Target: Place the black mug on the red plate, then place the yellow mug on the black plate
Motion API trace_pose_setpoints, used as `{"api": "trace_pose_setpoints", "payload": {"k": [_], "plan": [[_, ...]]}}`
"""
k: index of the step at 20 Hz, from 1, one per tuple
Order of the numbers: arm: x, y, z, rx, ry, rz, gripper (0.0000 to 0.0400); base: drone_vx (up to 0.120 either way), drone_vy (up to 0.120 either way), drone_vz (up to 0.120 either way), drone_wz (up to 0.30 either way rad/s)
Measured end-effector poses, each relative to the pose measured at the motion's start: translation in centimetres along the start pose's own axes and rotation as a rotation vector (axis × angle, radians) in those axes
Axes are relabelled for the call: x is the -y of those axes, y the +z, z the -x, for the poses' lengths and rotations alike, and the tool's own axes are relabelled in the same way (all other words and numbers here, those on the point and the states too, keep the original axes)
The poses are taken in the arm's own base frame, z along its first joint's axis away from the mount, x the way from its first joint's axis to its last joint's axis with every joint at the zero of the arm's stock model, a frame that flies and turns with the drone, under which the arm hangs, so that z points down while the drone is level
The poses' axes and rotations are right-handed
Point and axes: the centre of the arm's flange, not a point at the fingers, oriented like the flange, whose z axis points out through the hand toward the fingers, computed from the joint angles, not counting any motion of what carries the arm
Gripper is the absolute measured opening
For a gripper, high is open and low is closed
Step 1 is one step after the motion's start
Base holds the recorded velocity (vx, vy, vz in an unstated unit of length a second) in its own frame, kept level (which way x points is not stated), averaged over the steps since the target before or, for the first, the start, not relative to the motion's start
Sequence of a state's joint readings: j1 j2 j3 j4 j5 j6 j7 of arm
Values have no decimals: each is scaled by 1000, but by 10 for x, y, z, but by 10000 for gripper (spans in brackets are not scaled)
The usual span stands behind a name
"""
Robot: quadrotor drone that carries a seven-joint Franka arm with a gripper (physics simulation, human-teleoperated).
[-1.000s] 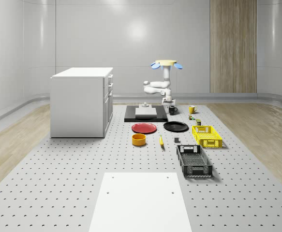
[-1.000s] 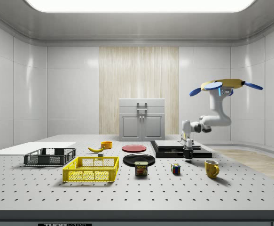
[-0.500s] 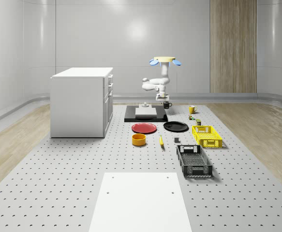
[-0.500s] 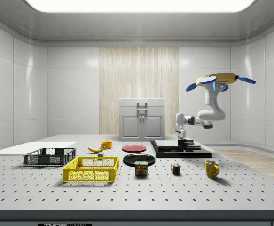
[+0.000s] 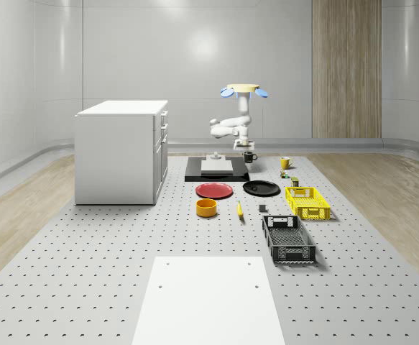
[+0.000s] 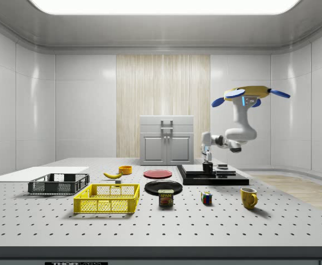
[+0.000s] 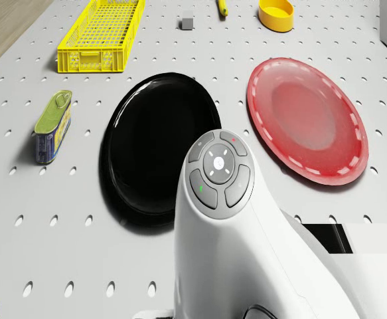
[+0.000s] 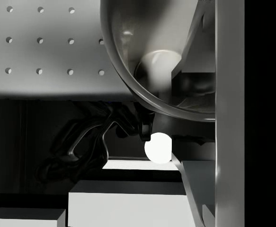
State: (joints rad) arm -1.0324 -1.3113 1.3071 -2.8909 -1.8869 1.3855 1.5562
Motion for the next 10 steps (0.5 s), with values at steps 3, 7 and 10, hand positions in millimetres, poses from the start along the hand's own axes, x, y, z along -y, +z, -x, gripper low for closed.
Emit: {"api": "trace_pose_setpoints", "payload": {"k": [3, 7, 10], "plan": [[8, -1, 5, 0, 6, 1, 112, 120, 0, 0, 0], [14, -2, 9, 0, 11, 1, 110, 120, -10, 0, 0], [16, -3, 10, 1, 13, 1, 109, 120, -120, 0, 0]]}}
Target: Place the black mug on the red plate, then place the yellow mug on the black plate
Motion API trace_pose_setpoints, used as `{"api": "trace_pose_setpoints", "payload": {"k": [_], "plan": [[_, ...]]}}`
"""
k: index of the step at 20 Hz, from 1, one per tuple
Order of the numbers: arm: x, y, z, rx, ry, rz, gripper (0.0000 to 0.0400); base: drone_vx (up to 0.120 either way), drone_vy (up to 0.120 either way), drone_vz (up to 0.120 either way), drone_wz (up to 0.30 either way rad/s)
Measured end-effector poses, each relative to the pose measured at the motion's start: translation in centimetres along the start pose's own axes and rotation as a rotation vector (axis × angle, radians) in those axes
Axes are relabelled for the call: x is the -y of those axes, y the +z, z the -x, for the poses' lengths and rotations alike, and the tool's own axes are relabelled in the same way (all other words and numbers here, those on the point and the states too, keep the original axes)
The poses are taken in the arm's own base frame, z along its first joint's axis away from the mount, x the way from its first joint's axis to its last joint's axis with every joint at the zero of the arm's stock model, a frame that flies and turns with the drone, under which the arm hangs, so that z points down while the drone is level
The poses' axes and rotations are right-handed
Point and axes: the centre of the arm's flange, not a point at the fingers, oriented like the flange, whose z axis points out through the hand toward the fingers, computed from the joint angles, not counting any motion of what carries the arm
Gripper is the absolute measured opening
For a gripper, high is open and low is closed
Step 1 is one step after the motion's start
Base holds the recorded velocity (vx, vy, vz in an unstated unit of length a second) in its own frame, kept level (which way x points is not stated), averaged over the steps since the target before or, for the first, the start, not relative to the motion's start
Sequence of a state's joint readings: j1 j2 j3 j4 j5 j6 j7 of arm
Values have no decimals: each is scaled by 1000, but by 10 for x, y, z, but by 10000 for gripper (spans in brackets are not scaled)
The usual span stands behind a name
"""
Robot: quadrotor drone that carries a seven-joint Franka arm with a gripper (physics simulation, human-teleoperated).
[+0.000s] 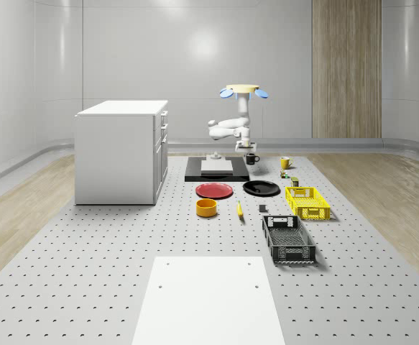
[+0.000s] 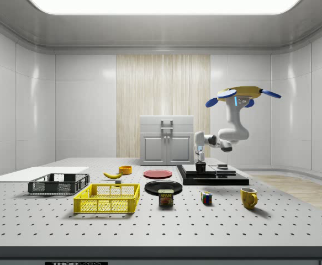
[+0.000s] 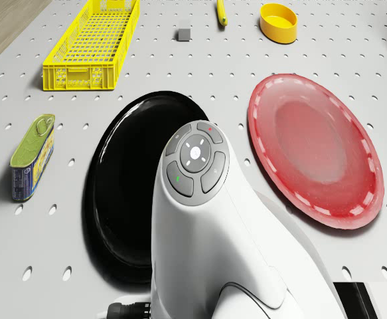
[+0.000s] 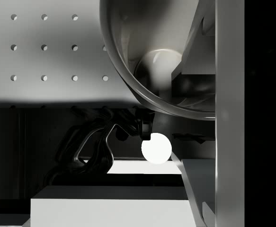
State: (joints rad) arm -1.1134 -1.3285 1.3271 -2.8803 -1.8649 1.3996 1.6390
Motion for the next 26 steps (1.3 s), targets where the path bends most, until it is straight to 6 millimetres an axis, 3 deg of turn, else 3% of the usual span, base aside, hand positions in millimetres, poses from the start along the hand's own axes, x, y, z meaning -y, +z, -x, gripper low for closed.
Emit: {"api": "trace_pose_setpoints", "payload": {"k": [9, 10, 13, 14, 19, 26], "plan": [[2, 0, 1, 2, 2, -1, 107, 120, -120, 0, 0], [-2, 0, -6, 4, -42, -3, 120, 120, -120, 0, 0], [-46, 7, -45, 4, -108, -12, 192, 120, -120, 0, 0], [-56, 10, -46, 1, -94, -9, 171, 120, -120, 0, 0], [-32, 7, -23, 0, -37, -4, 127, 120, -120, 0, 0], [-8, 2, -5, -1, -9, -1, 113, 120, -120, 0, 0]]}}
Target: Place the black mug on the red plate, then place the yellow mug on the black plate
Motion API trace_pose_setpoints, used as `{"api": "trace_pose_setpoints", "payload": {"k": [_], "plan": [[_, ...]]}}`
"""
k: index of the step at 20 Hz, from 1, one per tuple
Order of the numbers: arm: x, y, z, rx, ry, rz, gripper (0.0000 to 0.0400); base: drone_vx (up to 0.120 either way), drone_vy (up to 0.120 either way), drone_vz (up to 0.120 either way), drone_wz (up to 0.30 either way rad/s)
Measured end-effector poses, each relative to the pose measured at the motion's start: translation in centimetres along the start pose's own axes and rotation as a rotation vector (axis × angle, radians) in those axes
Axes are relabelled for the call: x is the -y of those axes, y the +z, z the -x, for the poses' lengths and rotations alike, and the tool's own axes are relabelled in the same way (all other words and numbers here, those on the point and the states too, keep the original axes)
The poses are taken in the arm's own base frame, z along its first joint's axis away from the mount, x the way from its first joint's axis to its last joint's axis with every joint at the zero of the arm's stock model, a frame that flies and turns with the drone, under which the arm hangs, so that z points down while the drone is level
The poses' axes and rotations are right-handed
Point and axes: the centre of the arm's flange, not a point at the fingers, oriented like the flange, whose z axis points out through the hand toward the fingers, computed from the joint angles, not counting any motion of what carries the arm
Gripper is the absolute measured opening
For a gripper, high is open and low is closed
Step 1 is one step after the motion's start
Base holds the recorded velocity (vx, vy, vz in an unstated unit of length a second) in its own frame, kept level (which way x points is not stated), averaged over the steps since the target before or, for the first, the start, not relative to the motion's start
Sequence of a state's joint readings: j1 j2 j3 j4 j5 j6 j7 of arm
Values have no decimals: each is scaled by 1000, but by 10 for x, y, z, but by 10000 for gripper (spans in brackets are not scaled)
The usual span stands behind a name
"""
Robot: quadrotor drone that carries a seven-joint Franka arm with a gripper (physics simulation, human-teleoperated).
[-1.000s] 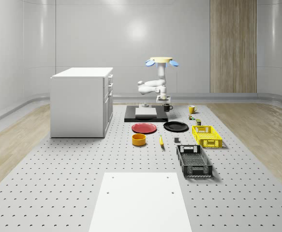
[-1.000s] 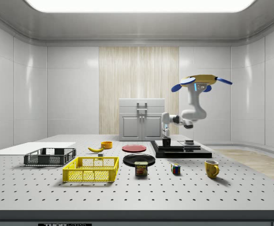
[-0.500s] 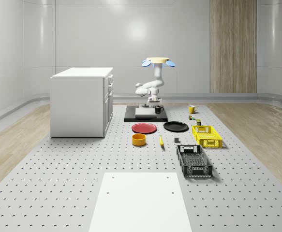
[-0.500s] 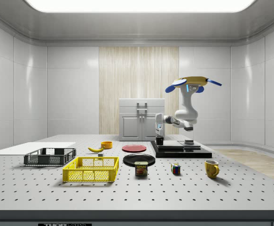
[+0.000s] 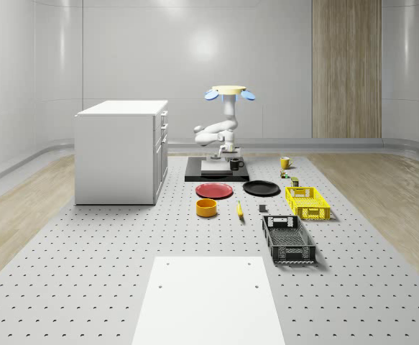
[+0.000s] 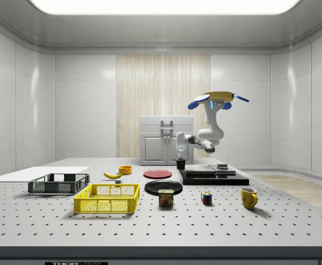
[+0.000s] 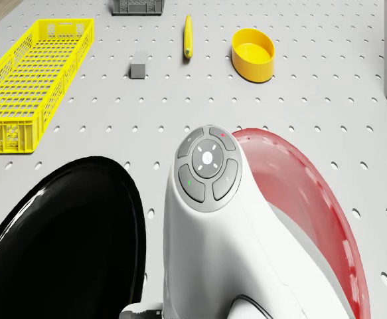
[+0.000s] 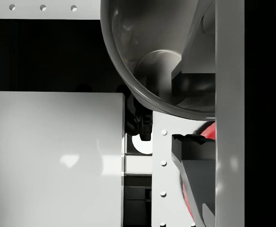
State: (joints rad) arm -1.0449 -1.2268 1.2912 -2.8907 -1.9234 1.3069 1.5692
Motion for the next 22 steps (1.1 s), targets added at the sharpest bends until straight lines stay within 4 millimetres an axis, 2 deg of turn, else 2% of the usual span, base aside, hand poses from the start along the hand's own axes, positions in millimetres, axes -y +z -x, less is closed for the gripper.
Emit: {"api": "trace_pose_setpoints", "payload": {"k": [15, 17, 19, 20, 22], "plan": [[10, -2, 6, 2, 10, 0, 108, 120, -120, 0, 0], [-2, 0, -9, 8, -65, -9, 137, 120, -120, 0, 0], [-33, 6, -34, 4, -98, -13, 185, 120, -120, 0, 0], [-41, 9, -35, 1, -83, -10, 165, 120, -40, 0, 0], [-32, 8, -25, 1, -54, -7, 143, 20, 0, 0, 0]]}}
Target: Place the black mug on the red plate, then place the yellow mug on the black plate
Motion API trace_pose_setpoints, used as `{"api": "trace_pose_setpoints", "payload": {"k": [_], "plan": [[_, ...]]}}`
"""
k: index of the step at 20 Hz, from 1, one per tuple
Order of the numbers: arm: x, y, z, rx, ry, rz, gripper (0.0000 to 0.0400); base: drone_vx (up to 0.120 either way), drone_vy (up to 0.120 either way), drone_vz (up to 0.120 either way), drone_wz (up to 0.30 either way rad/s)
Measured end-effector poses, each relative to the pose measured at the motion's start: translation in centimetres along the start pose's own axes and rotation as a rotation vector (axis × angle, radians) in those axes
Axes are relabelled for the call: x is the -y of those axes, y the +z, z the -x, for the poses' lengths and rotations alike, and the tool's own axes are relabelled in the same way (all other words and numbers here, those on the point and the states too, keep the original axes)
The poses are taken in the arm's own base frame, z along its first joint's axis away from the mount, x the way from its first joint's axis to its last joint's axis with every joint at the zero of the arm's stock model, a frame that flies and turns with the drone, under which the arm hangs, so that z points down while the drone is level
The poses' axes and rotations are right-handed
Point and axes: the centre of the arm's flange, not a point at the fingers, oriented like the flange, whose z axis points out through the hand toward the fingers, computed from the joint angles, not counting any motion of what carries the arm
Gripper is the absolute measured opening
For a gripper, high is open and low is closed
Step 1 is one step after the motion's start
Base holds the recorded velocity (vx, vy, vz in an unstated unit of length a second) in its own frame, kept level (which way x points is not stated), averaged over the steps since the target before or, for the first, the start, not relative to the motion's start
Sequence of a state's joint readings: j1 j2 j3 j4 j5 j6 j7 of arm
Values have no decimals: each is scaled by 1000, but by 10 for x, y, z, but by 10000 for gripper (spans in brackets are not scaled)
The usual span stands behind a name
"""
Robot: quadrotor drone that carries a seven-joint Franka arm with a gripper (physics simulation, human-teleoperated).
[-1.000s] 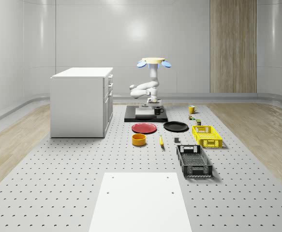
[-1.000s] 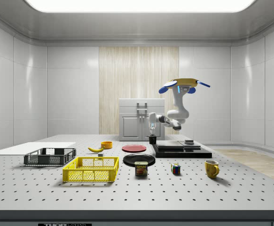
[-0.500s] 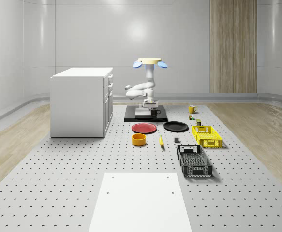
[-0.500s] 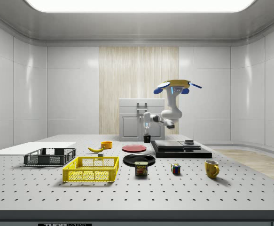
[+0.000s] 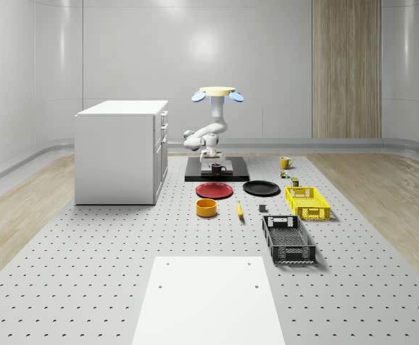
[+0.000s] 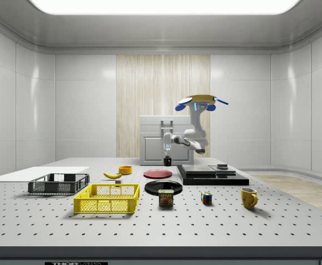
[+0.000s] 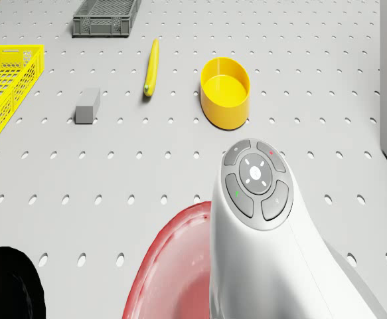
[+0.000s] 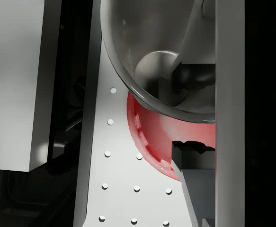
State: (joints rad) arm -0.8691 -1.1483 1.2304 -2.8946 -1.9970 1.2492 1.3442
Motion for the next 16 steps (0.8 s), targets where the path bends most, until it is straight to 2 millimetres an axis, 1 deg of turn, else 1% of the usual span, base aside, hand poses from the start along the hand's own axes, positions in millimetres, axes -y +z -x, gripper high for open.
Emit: {"api": "trace_pose_setpoints", "payload": {"k": [2, 7, 11, 16], "plan": [[10, -2, 8, 0, 20, 2, 130, 0, 0, -20, 0], [29, -6, 20, -1, 47, 6, 116, 0, 0, -120, 0], [37, -8, 25, -1, 56, 7, 112, 0, -110, -120, 0], [41, -9, 28, 0, 61, 7, 109, 0, -112, -120, 0]]}}
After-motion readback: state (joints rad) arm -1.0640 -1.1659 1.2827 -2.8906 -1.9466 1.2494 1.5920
